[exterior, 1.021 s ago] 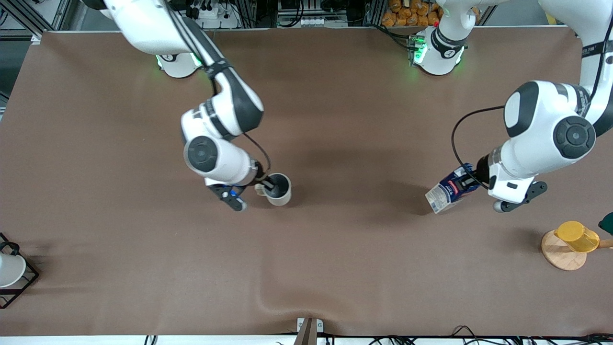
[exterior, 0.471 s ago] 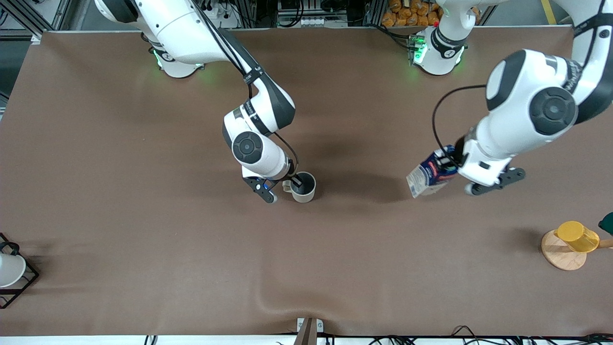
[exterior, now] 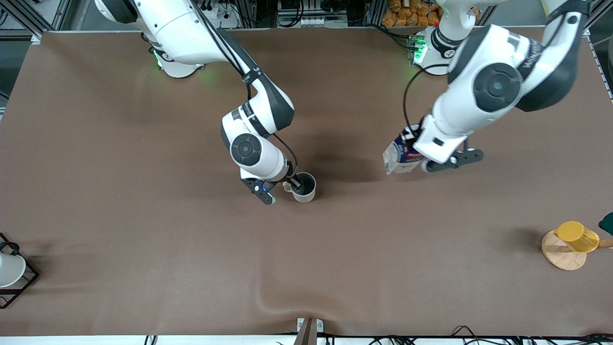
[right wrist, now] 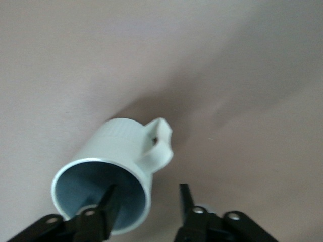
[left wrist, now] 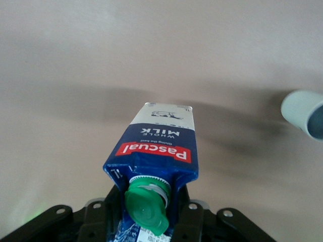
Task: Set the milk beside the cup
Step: 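Release the mug and withdraw the right gripper while the left gripper brings the carton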
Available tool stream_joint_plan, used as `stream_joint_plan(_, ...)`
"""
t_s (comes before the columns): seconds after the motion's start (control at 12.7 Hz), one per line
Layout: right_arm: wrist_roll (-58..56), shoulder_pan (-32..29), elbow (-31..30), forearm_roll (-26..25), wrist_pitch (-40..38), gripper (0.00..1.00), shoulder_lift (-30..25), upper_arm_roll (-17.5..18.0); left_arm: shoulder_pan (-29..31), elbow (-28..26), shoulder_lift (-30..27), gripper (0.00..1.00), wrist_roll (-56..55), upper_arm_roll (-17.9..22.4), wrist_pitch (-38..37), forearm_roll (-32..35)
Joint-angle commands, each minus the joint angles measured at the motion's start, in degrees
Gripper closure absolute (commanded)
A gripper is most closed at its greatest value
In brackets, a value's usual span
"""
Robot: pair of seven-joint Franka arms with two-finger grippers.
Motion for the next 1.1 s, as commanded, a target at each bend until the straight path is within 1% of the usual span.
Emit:
stream_joint_plan(0.0, -0.32, -4.48, 8.74, 1.07, -14.78, 0.00, -0.81, 0.26, -2.60, 1.39, 0.05, 0.54, -1.00, -1.71, -1.45, 1.46)
stream_joint_plan(0.08, -1.29, -6.32, 10.77, 0.98, -18.74, 0.00, -1.60, 0.26, -4.62, 1.39, 0.05, 0.54, -1.18, -1.71, -1.54, 1.37)
stream_joint_plan(0.16, -4.51, -8.69, 11.40, 1.07, -21.83, 0.00, -2.91, 0.35, -6.64, 1.39, 0.05, 0.54, -1.27, -1.71, -1.54, 1.46)
stream_joint_plan(0.24, -9.51, -10.89, 11.40, 0.81, -23.78, 0.00, -4.49, 0.26, -8.83, 1.48, 0.49, 0.54, -2.14, -1.71, -1.54, 1.63)
stream_joint_plan(0.31, -15.04, -13.09, 11.14, -0.06, -24.93, 0.00, -5.98, 0.09, -11.12, 1.57, 1.01, 0.54, -2.32, -1.71, -1.54, 3.37)
stream_joint_plan(0.39, -18.49, -14.94, 11.05, -1.81, -25.37, 0.00, -6.95, -0.35, -14.27, 2.00, 1.80, 0.55, -2.32, -1.63, -1.54, 7.22)
stream_joint_plan(0.47, -19.39, -16.78, 11.05, -4.18, -25.90, 0.00, -7.66, -0.53, -16.91, 2.96, 3.29, 0.55, -2.50, -1.54, -1.54, 9.61)
stream_joint_plan(0.55, -20.44, -18.37, 10.96, -7.25, -26.17, 0.00, -8.62, -0.53, -18.42, 4.45, 5.22, 0.55, -2.76, -1.45, -1.45, 9.80)
stream_joint_plan(0.63, -24.81, -19.86, 10.88, -10.41, -26.52, 0.00, -9.24, -0.53, -18.87, 6.99, 7.76, 0.55, -3.72, -1.45, -1.45, 9.89)
stream_joint_plan(0.71, -31.72, -21.36, 10.88, -12.01, -27.82, 0.00, -9.60, -0.53, -19.48, 9.36, 10.22, 0.55, -4.51, -1.45, -1.36, 9.89)
stream_joint_plan(0.86, -44.91, -26.27, 10.88, -12.64, -28.54, 0.00, -9.69, -0.53, -21.94, 12.80, 14.44, 0.55, -5.04, -1.01, -0.49, 10.07)
stream_joint_plan(1.02, -56.44, -31.46, 10.88, -12.55, -28.54, 0.00, -9.95, -0.53, -23.18, 14.13, 17.35, 0.55, -6.62, -0.83, 2.84, 10.16)
